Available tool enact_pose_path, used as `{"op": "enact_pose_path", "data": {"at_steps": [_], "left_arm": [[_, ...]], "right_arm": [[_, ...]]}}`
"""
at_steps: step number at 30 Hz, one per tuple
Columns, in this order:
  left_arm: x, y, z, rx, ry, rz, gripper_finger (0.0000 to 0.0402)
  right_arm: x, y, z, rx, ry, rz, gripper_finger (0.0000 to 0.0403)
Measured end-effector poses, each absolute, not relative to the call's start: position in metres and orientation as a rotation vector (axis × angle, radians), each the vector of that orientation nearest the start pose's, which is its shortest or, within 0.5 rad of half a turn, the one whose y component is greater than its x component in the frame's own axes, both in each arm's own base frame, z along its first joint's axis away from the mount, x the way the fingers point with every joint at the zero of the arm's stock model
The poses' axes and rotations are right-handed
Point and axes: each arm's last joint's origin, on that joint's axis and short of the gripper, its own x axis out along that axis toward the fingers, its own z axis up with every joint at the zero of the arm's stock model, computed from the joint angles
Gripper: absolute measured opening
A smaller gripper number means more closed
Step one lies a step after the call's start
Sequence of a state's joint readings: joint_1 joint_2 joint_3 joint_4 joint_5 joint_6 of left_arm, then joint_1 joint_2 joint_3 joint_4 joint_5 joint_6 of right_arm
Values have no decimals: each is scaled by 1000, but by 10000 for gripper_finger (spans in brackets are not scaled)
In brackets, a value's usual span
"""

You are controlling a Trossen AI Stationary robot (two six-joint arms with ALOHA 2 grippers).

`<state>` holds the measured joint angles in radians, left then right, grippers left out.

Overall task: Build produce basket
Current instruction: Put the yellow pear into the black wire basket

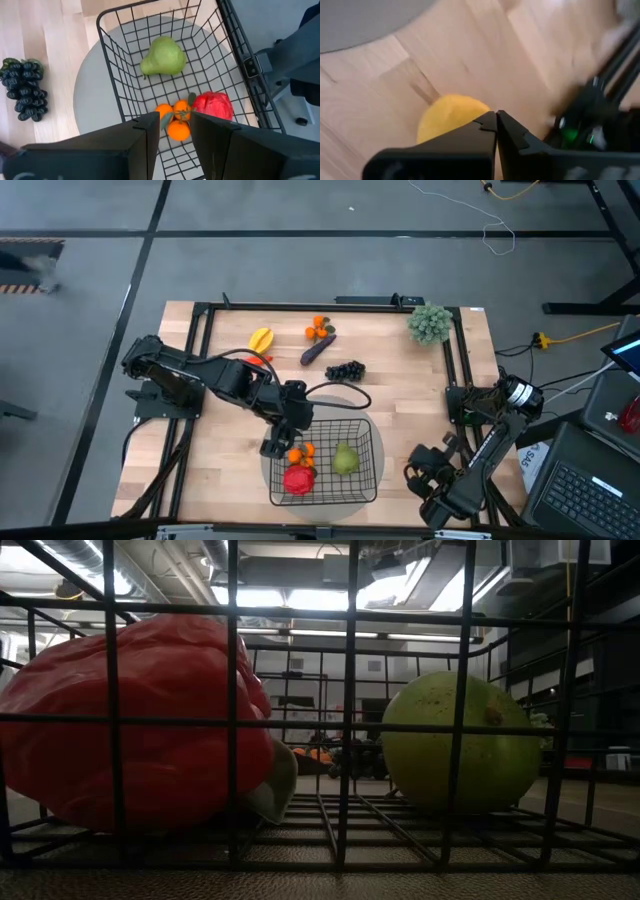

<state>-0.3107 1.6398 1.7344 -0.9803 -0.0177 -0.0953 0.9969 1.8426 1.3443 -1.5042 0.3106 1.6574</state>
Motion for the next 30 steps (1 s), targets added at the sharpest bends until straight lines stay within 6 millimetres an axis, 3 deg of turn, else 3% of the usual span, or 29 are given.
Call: {"op": "enact_pose_path", "data": {"at_steps": [14, 19, 30], "left_arm": [[319, -107, 374, 16, 913, -220, 96], [303, -104, 367, 25, 1079, -191, 96], [272, -105, 359, 36, 1348, -48, 96]], "right_arm": [[196, 237, 258, -203, 872, -636, 0], [210, 228, 281, -263, 844, -597, 0], [235, 209, 365, -258, 685, -499, 0]]}}
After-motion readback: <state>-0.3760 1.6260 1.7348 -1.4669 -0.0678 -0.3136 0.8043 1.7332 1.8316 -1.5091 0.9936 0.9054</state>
